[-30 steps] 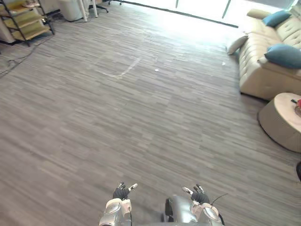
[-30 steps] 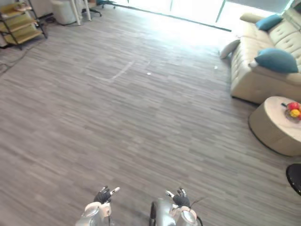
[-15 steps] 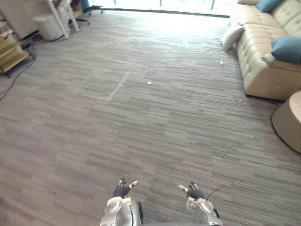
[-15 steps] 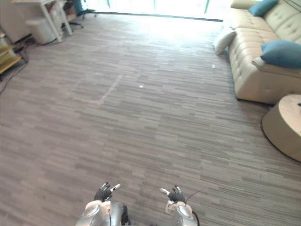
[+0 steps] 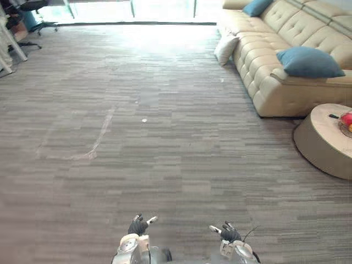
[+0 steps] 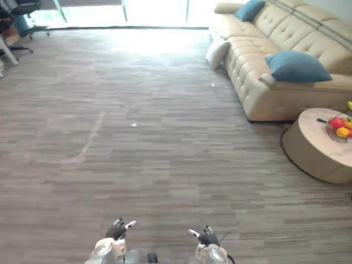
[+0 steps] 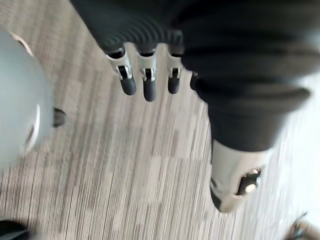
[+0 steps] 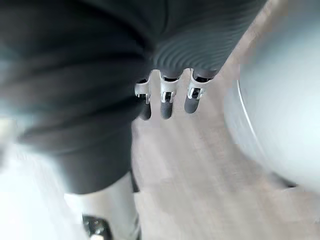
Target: Pick up cushions and gather them together orderly.
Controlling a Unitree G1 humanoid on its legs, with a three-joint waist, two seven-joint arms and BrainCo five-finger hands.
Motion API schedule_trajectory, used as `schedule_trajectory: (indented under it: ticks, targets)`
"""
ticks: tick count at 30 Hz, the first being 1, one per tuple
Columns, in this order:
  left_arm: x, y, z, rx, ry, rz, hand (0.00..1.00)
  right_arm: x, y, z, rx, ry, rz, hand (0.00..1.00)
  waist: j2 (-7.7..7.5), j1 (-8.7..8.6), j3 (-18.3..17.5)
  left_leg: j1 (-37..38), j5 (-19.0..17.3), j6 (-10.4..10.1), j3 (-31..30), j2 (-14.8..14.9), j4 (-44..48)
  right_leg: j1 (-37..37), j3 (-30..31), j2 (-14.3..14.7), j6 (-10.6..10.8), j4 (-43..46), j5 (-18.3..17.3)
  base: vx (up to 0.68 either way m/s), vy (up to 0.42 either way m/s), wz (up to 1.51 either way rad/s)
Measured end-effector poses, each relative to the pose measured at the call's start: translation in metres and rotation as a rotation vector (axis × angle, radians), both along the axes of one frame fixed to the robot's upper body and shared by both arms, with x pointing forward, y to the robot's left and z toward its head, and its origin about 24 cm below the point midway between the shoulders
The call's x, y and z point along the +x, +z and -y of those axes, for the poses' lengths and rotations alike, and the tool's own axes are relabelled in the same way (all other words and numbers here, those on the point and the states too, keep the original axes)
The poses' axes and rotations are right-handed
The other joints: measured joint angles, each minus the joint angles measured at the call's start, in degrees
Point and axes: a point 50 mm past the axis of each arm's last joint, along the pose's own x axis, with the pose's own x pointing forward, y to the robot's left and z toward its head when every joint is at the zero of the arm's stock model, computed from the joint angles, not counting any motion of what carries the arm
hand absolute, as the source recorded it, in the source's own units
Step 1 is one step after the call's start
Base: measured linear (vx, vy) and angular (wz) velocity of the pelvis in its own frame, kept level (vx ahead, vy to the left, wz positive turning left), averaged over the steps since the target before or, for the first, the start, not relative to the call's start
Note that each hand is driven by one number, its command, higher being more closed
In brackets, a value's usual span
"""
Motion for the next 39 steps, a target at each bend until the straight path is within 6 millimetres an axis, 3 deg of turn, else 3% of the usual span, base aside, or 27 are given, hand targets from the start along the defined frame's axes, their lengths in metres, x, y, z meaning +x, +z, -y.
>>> schedule_trajectory:
  ticks: [1,2,3,4,5,6,7,9,10,13,14,16,18,19,20,21,22,23,25,26,29,32,34,36,37,38,39]
  targets:
    - [0.001,0.000,0.000,0.000,-0.002,0.000,0.00,-0.002,-0.001,0.001,-0.001,-0.009,-0.004,0.00,-0.31,-0.04,0.1,0.8,-0.5,-0.2,-0.4,-0.1,-0.5,-0.4,-0.4,0.2,0.4,-2.9,1.0,0.67,0.024,0.58]
    - [0.002,0.000,0.000,0.001,-0.006,-0.001,0.00,-0.005,-0.002,0.005,0.001,-0.034,-0.018,0.00,-1.38,-0.38,0.0,3.9,-1.6,-0.6,-1.8,-0.7,-1.6,-1.0,-1.1,0.5,0.8,-13.3,5.4,0.78,-0.015,0.71]
    - [0.000,-0.001,0.001,-0.002,-0.009,-0.010,0.00,-0.009,-0.004,0.007,-0.003,-0.042,-0.030,0.00,-2.02,-0.89,-0.1,7.7,-2.4,-2.0,-3.2,-1.5,-3.3,-1.3,-1.2,0.5,-0.2,-22.8,10.5,0.66,-0.017,0.70]
    - [-0.002,-0.002,0.002,-0.003,-0.009,-0.017,0.00,-0.011,-0.004,0.009,-0.008,-0.043,-0.036,0.00,-1.96,-1.03,-0.1,8.8,-2.4,-2.2,-3.8,-1.8,-3.5,-1.3,-0.9,0.7,-1.4,-23.5,12.8,0.62,-0.032,0.65]
    - [-0.009,-0.005,0.003,-0.009,-0.007,-0.039,0.00,-0.016,-0.006,0.014,-0.020,-0.042,-0.053,0.00,-1.32,-1.74,-0.6,10.1,-2.4,-2.2,-6.0,-1.4,-2.7,-0.8,-0.4,1.0,-4.8,-22.0,17.8,0.82,-0.058,0.51]
    - [-0.010,-0.005,0.009,-0.020,-0.011,-0.040,0.00,-0.014,-0.004,0.023,-0.044,-0.040,-0.048,0.00,1.31,-1.67,-1.5,9.2,-1.7,-3.2,-9.9,1.1,1.7,-1.1,-2.0,1.6,-7.1,-17.4,14.4,0.98,-0.084,0.51]
    - [-0.009,-0.005,0.009,-0.019,-0.013,-0.038,0.00,-0.013,-0.004,0.023,-0.045,-0.039,-0.044,0.00,1.52,-1.66,-1.5,8.6,-1.3,-4.0,-11.0,1.2,3.9,-1.0,-2.2,1.5,-7.2,-16.7,13.4,0.97,-0.099,0.34]
    - [-0.001,-0.002,0.010,-0.027,-0.002,-0.013,0.00,-0.004,0.000,0.023,-0.055,-0.016,-0.022,0.00,3.32,-1.56,-0.6,-0.9,6.1,-11.4,-14.9,1.9,25.4,3.4,-3.2,2.3,-8.2,-18.4,10.8,0.74,-0.075,0.09]
    - [-0.001,-0.001,0.008,-0.024,0.009,-0.003,0.00,0.000,0.000,0.016,-0.042,0.009,-0.021,0.00,3.88,-0.90,0.1,-8.0,7.8,-13.1,-14.3,4.2,44.1,10.8,-2.0,3.4,-8.5,-22.6,8.7,0.70,-0.029,-0.11]
    - [0.003,0.004,0.007,-0.017,0.003,0.033,0.00,0.003,-0.001,-0.006,0.009,0.025,-0.014,0.00,2.36,1.16,0.4,-17.9,2.8,-6.1,-9.0,6.6,50.7,23.2,0.9,3.1,-8.8,-29.8,5.8,0.63,0.017,-0.26]
    - [0.003,0.004,0.008,-0.017,0.001,0.034,0.00,0.003,-0.001,-0.006,0.010,0.025,-0.014,0.00,2.29,1.25,0.4,-18.2,2.7,-6.0,-8.8,6.7,50.4,23.4,1.0,3.1,-8.7,-30.0,5.8,0.42,0.044,-0.36]
    - [0.007,0.009,0.009,-0.016,-0.010,0.074,0.00,0.008,0.001,-0.014,0.027,0.033,-0.005,0.00,2.17,2.42,-0.1,-27.1,1.1,-4.7,-5.7,7.1,33.6,28.5,3.9,1.4,-7.2,-33.2,1.7,0.60,0.144,-0.39]
    - [0.008,0.011,0.007,-0.013,0.003,0.093,0.00,0.007,0.000,-0.012,0.026,0.025,-0.012,0.00,2.48,2.83,-0.4,-28.6,4.1,-5.7,-6.4,6.0,19.4,30.8,5.6,-0.1,-6.2,-33.3,-0.6,0.63,0.230,-0.53]
    - [0.006,0.011,0.005,-0.009,0.005,0.090,0.00,0.005,-0.002,-0.008,0.010,0.027,-0.028,0.00,2.47,3.65,-0.8,-29.2,9.7,-7.2,-6.8,5.8,12.5,32.0,7.5,-1.5,-4.6,-33.4,-3.2,0.48,0.244,-0.69]
    - [0.006,0.012,0.004,-0.007,0.005,0.094,0.00,0.003,-0.003,-0.008,0.007,0.030,-0.037,0.00,2.09,3.94,-1.2,-29.2,11.6,-7.8,-6.6,5.5,12.7,32.5,8.2,-2.4,-4.5,-33.4,-3.9,0.65,0.328,-0.72]
    - [0.001,0.010,0.001,0.003,0.004,0.081,0.00,-0.003,-0.007,-0.010,0.011,0.034,-0.069,0.00,0.74,4.19,-3.3,-28.9,12.5,-3.9,-4.7,2.9,14.0,33.5,9.8,-5.1,-3.5,-32.9,-4.9,0.74,0.325,-0.59]
    - [0.001,0.009,0.000,0.009,0.003,0.075,0.00,-0.009,-0.008,-0.007,0.006,0.029,-0.080,0.00,-0.49,3.65,-4.0,-28.0,10.2,-1.3,-2.4,2.2,15.7,31.6,11.1,-7.3,-0.5,-27.9,-3.0,0.77,0.328,-0.54]
    - [0.001,0.009,-0.001,0.011,0.003,0.073,0.00,-0.010,-0.008,-0.008,0.008,0.031,-0.081,0.00,-0.57,3.73,-4.0,-27.3,9.4,-0.8,-1.9,2.0,15.9,30.8,11.6,-7.4,0.7,-25.2,-2.4,0.74,0.337,-0.46]
    - [-0.001,0.006,-0.006,0.025,-0.004,0.049,0.00,-0.014,-0.009,-0.015,0.018,0.048,-0.084,0.00,-1.73,3.50,-3.0,-18.8,7.7,1.3,-0.9,0.1,12.1,21.0,14.4,-7.0,7.2,1.9,4.8,0.64,0.318,-0.40]
    - [-0.002,0.006,-0.006,0.024,-0.004,0.044,0.00,-0.015,-0.009,-0.015,0.018,0.052,-0.085,0.00,-1.74,3.23,-3.0,-17.1,7.4,1.4,-0.9,-0.1,11.3,19.4,14.4,-6.8,7.3,5.6,5.1,0.62,0.283,-0.35]
    - [-0.003,0.003,0.000,0.009,-0.005,0.025,0.00,-0.009,-0.003,-0.011,0.003,0.044,-0.033,0.00,0.49,2.49,-2.2,-5.8,4.0,1.3,-1.3,-0.1,4.3,9.0,7.4,-5.7,4.6,16.8,3.0,0.49,0.185,-0.32]
    - [0.001,0.002,-0.003,0.011,0.013,0.013,0.00,0.001,0.002,-0.012,0.009,0.035,0.012,0.00,-0.18,1.18,-1.0,0.9,-0.5,1.1,-2.2,-0.5,0.7,0.3,0.1,-3.9,2.4,8.3,0.4,0.44,0.068,-0.03]
    - [0.002,0.000,0.001,-0.007,0.023,-0.005,0.00,0.000,0.002,-0.003,0.000,-0.003,0.013,0.00,-0.45,0.37,-0.7,7.0,-2.5,1.4,-4.1,-0.9,-2.7,-2.2,-3.9,-1.5,1.6,-9.6,4.7,0.56,0.015,0.43]
    - [0.003,0.000,0.002,-0.009,0.018,-0.005,0.00,-0.001,0.002,0.001,-0.007,-0.009,0.010,0.00,-0.54,-0.75,-0.7,9.6,-2.6,1.5,-6.2,-1.3,-5.2,-2.7,-4.5,-1.1,0.5,-16.8,8.6,0.65,-0.044,0.75]
    - [-0.003,-0.003,0.003,-0.013,0.016,-0.027,0.00,0.002,0.002,0.005,-0.016,-0.008,0.005,0.00,0.24,-1.99,-0.7,11.6,-2.5,1.4,-10.2,-0.8,-5.0,-2.2,-3.2,0.1,-5.5,-16.3,14.0,0.82,-0.093,0.77]
    - [-0.006,-0.005,0.009,-0.030,0.020,-0.037,0.00,0.003,0.002,0.011,-0.032,-0.005,0.003,0.00,1.80,-1.51,-1.2,11.6,-2.2,1.0,-12.0,0.9,-3.3,-1.5,-3.8,0.5,-6.5,-15.0,12.6,0.70,-0.087,0.61]
    - [-0.008,-0.005,0.009,-0.031,0.026,-0.043,0.00,0.005,0.003,0.012,-0.033,-0.006,0.003,0.00,2.68,-0.65,-0.8,11.0,-0.2,-2.2,-14.7,0.9,0.7,-1.2,-4.9,-0.8,-6.6,-11.6,10.2,0.67,-0.107,0.25]
